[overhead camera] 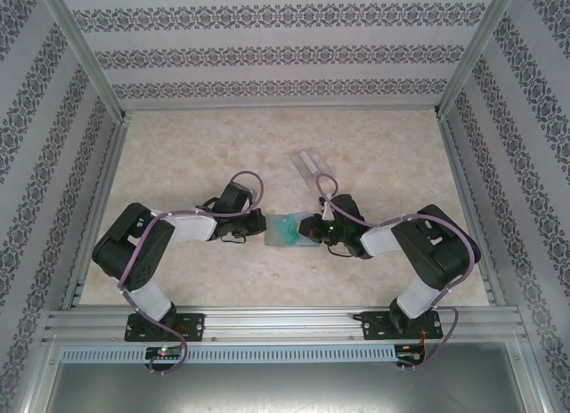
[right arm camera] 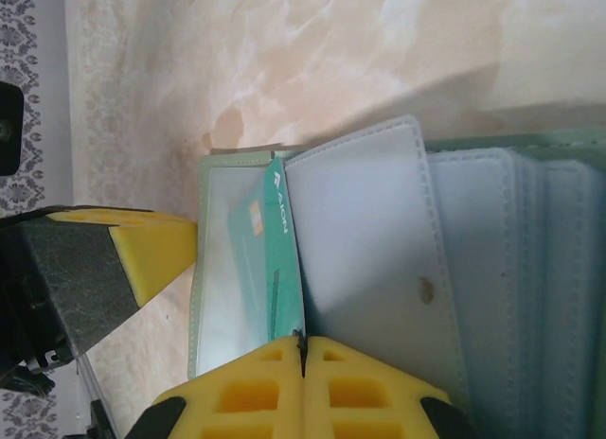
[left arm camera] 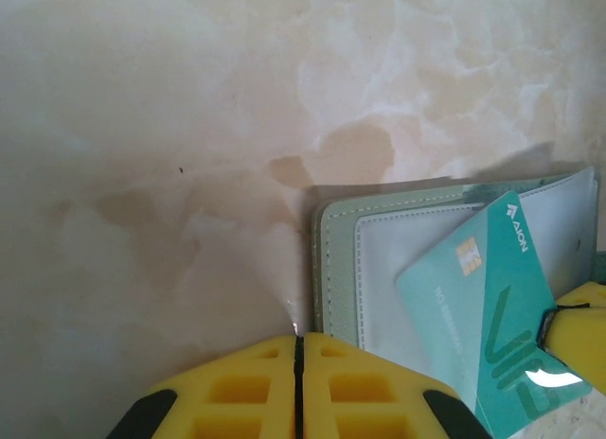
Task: Put the credit cards into the card holder
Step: Insert the credit card into the card slot.
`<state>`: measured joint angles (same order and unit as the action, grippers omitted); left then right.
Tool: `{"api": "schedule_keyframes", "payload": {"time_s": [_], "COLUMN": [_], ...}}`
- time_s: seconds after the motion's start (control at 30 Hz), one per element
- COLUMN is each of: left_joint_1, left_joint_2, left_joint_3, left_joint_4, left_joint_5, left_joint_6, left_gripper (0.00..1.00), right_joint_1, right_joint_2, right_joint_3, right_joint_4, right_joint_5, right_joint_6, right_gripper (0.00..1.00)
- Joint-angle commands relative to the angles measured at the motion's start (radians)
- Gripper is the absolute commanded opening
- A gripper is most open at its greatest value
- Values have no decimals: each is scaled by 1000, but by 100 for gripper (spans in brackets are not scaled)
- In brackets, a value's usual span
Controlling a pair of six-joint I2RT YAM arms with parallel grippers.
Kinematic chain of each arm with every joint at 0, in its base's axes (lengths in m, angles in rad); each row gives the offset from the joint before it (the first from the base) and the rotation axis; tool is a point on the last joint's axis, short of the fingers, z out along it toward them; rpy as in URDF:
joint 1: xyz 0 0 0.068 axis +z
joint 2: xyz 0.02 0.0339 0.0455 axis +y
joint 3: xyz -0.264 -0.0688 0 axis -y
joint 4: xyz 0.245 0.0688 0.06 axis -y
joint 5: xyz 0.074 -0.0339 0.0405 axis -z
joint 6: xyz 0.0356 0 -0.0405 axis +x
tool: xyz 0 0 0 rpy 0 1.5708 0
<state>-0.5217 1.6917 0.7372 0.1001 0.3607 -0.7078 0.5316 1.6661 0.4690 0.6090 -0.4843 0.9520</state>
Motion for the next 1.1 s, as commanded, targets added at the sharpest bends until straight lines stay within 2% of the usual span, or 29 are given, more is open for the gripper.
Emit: {"api": "schedule_keyframes", "payload": {"time_s": [0.0,0.37,0.6,0.73,1.07], "left_joint_1": [-10,-8,-8,-6,-4], "left_joint_2": [35,40,38,45,52], "left_joint_3": [6,16,2,29,39], "left_joint_4": [0,-50,-71,-159,-182], "left_joint_5": [-30,-62,-103,-141,-154], "left_joint_6": [-10,-19,-31,-38,-39], "left_gripper": [8,4,0,0,0], "right_joint_1": [22,93,102,101,133], "right_joint_2": [17,14,-53,-69,-88], "right_joint_3": [10,22,-38,-43,-65], "right_joint_4": [43,50,28,36,39], "right_joint_5": [88,224,295,304,361], "right_joint_6": [43,56,54,79,101], "right_gripper": [0,0,0,0,0]}}
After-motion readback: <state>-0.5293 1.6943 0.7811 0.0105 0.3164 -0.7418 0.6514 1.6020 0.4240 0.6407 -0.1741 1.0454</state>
